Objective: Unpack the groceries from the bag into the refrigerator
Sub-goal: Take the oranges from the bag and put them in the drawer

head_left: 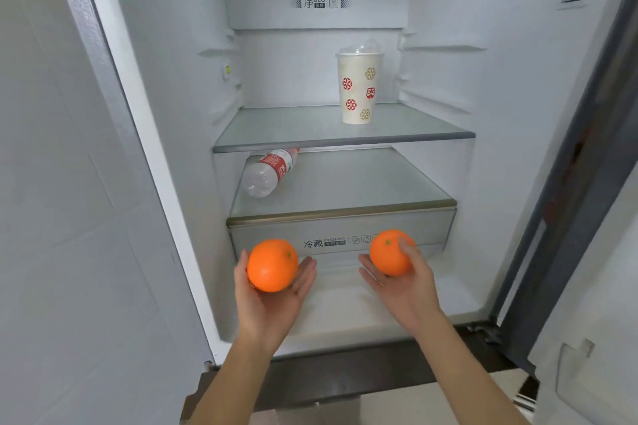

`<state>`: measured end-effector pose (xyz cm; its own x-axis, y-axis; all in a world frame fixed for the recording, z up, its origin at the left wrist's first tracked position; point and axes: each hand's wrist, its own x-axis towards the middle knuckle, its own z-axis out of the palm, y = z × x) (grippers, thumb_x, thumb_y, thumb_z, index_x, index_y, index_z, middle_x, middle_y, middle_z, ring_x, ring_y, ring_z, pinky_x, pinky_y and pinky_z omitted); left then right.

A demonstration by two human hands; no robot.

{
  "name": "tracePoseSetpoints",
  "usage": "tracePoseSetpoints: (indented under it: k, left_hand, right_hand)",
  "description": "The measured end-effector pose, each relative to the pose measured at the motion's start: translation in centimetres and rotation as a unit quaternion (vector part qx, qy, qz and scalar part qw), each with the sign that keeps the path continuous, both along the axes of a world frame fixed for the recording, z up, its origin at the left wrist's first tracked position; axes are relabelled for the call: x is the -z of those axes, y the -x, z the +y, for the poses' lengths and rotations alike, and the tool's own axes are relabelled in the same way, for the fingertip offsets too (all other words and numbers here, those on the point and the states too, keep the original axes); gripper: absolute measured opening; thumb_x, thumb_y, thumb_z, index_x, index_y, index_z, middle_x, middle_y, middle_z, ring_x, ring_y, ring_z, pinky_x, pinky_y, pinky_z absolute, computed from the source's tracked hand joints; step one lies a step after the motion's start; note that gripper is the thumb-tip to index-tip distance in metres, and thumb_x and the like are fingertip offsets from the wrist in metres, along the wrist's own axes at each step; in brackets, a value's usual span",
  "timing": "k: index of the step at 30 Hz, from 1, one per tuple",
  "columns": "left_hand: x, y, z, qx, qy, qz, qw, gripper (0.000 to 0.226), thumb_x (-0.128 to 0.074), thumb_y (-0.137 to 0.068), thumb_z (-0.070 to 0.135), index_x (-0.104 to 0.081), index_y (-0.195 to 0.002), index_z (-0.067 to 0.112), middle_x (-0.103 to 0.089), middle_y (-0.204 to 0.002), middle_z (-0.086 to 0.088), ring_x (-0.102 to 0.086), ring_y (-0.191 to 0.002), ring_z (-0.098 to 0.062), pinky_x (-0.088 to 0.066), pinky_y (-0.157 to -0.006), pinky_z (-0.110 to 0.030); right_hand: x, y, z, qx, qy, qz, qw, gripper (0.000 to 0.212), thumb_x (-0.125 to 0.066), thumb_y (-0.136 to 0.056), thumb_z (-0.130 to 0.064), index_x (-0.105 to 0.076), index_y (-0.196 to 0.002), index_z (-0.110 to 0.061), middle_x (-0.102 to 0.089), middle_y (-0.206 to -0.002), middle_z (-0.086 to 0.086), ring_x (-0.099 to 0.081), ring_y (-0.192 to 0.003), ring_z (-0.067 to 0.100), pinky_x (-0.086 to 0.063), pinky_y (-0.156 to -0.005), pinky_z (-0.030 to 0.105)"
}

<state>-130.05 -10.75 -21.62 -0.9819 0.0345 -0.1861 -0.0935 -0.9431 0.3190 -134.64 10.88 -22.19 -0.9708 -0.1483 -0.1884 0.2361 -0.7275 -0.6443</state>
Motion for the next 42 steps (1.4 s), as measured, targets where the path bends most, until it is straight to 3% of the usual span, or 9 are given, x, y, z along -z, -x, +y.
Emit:
tracePoseSetpoints:
  k: [2,6,15,19,23,27,30,35,42]
  left_hand:
    - [0.1,0.3,0.2,0.017,-0.062,0.017,0.998,0.089,-0.072,-0.070,0.059,-0.045,-0.135,0.004,-0.048,-0.133,-0.040,-0.050,-0.123,-0.055,-0.034,-0.112,-0.054]
    - [0.0,0.5,1.0,0.029,-0.083,0.048,0.995,0.093,-0.068,-0.072,0.063,-0.041,-0.141,0.005,-0.052,-0.137,-0.029,-0.052,-0.126,-0.049,-0.031,-0.115,-0.051]
    - [0.9,1.1,1.1,-0.020,0.038,-0.048,0.998,0.079,-0.069,-0.068,0.064,-0.057,-0.127,0.013,-0.053,-0.128,-0.021,-0.052,-0.128,-0.040,-0.039,-0.107,-0.052]
    - [0.6,1.5,1.0,-0.018,0.053,-0.038,0.998,0.087,-0.070,-0.070,0.062,-0.050,-0.138,0.012,-0.050,-0.138,-0.023,-0.052,-0.125,-0.045,-0.039,-0.107,-0.055]
    - [0.8,1.7,0.5,-0.021,0.069,-0.045,0.996,0.093,-0.072,-0.065,0.064,-0.049,-0.139,0.015,-0.048,-0.141,-0.022,-0.056,-0.118,-0.048,-0.040,-0.106,-0.055]
    - [1.6,1.5,0.1,-0.014,0.081,-0.049,0.995,0.098,-0.074,-0.060,0.066,-0.050,-0.141,0.017,-0.052,-0.143,-0.018,-0.059,-0.121,-0.036,-0.044,-0.102,-0.052]
    - [2.3,0.5,0.4,-0.021,0.065,-0.046,0.997,0.092,-0.072,-0.065,0.063,-0.050,-0.141,0.016,-0.054,-0.141,-0.018,-0.060,-0.120,-0.037,-0.043,-0.104,-0.053]
    - [2.7,-2.3,0.6,-0.018,0.073,-0.026,0.997,0.093,-0.072,-0.067,0.063,-0.048,-0.143,0.015,-0.053,-0.142,-0.019,-0.062,-0.118,-0.039,-0.043,-0.103,-0.054]
    - [2.4,-7.2,1.9,-0.036,0.102,-0.033,0.994,0.088,-0.072,-0.068,0.062,-0.050,-0.139,0.015,-0.055,-0.139,-0.022,-0.062,-0.117,-0.040,-0.044,-0.103,-0.054]
  right_hand:
    - [0.9,0.1,-0.6,0.018,0.094,-0.023,0.995,0.090,-0.082,-0.058,-0.037,-0.050,-0.139,-0.013,-0.057,-0.130,0.020,-0.060,-0.117,0.044,-0.042,-0.106,0.054]
    - [1.8,-0.1,-0.9,0.026,0.175,-0.021,0.984,0.089,-0.080,-0.066,-0.038,-0.045,-0.144,-0.009,-0.047,-0.145,0.024,-0.059,-0.119,0.045,-0.042,-0.105,0.054]
    - [0.5,0.1,-0.3,0.081,0.122,-0.049,0.988,0.102,-0.087,-0.053,-0.042,-0.046,-0.142,-0.015,-0.052,-0.140,0.019,-0.062,-0.114,0.039,-0.048,-0.099,0.052]
    - [0.6,0.2,-0.7,0.103,0.102,-0.064,0.987,0.077,-0.076,-0.072,-0.043,-0.048,-0.139,-0.016,-0.051,-0.123,0.017,-0.054,-0.120,0.039,-0.040,-0.107,0.056]
    - [0.6,0.1,-1.1,0.092,0.107,-0.065,0.988,0.091,-0.079,-0.061,-0.045,-0.048,-0.140,-0.014,-0.054,-0.125,0.017,-0.055,-0.120,0.037,-0.039,-0.108,0.054]
    - [0.7,0.1,-1.7,0.096,0.101,-0.059,0.989,0.085,-0.077,-0.063,-0.043,-0.049,-0.140,-0.018,-0.057,-0.124,0.013,-0.059,-0.116,0.034,-0.039,-0.109,0.051]
    - [1.1,-0.6,-1.6,0.091,0.096,-0.055,0.990,0.081,-0.078,-0.062,-0.043,-0.054,-0.135,-0.016,-0.059,-0.118,0.012,-0.061,-0.108,0.034,-0.043,-0.105,0.048]
    - [1.8,-3.4,-0.5,0.085,0.111,-0.058,0.988,0.082,-0.078,-0.067,-0.044,-0.051,-0.139,-0.014,-0.059,-0.122,0.014,-0.060,-0.120,0.037,-0.048,-0.100,0.050]
    - [1.3,-8.2,0.9,0.069,0.115,-0.061,0.989,0.084,-0.080,-0.066,-0.043,-0.049,-0.138,-0.013,-0.057,-0.126,0.017,-0.058,-0.121,0.040,-0.050,-0.098,0.050]
